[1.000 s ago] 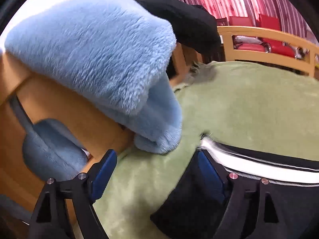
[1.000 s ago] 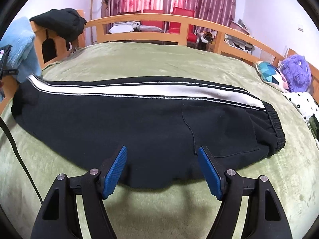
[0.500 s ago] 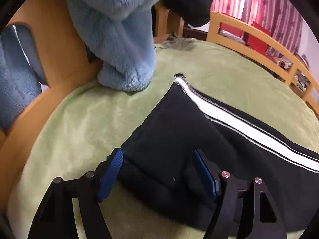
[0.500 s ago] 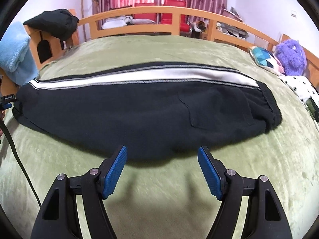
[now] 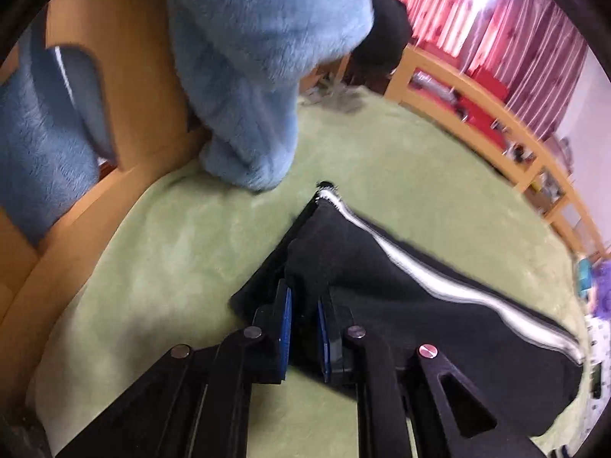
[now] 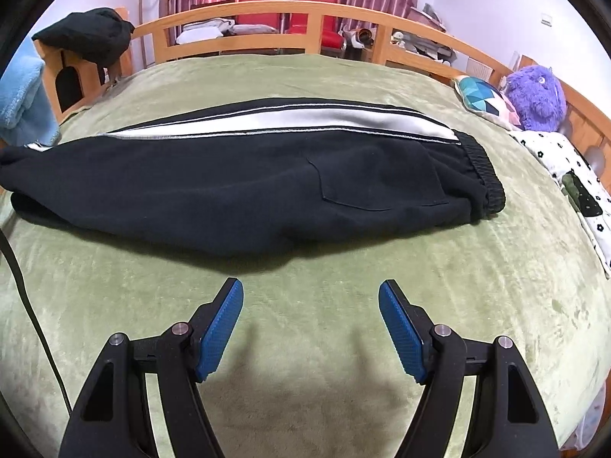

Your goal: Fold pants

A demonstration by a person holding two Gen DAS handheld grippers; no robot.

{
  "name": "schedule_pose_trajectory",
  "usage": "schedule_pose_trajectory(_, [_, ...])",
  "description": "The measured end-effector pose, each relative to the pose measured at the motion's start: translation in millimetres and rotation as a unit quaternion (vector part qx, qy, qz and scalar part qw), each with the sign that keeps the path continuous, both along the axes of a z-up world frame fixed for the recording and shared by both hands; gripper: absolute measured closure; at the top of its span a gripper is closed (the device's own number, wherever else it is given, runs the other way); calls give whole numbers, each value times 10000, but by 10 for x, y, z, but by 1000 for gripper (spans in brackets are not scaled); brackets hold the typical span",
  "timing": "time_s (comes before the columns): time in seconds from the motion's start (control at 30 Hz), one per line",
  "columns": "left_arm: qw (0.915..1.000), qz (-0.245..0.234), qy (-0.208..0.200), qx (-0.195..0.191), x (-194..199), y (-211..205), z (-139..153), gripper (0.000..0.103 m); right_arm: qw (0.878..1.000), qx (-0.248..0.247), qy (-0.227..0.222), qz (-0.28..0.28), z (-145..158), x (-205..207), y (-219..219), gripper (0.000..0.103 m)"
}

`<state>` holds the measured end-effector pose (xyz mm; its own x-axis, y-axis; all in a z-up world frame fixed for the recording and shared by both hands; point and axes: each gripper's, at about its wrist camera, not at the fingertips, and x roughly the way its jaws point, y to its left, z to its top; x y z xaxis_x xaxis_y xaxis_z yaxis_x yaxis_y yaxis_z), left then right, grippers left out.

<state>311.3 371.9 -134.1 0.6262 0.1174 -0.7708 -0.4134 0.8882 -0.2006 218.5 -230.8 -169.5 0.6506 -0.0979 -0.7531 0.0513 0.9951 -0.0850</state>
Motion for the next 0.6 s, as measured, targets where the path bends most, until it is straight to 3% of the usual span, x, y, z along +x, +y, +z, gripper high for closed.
schedule_pose_trajectory(0.07, [9968,197,473,605,96,-17,-295,62,10000,24,-4,25,-1,-2,14,30])
schedule_pose_trajectory(0.13, [9883,559,980,1026,80,1,-501,53,10000,11,21,34,2,4,33,30])
schedule_pose_trajectory(0.2, [9920,638,843,689,-39,96,-573,50,10000,-44,-9,78,25,-8,45,30])
schedule_pose_trajectory(0.33, [9950,835,379,387,-233,140,-535,25,9999,-95,-28,81,52,-3,47,30])
schedule_pose_trajectory(0.43, [9954,785,524,190,-75,123,-736,27,9999,-68,-24,83,36,5,58,30])
schedule_pose_trajectory(0.6, [9965,755,194,-290,207,65,-1040,28,9999,-148,-15,64,3,8,86,30])
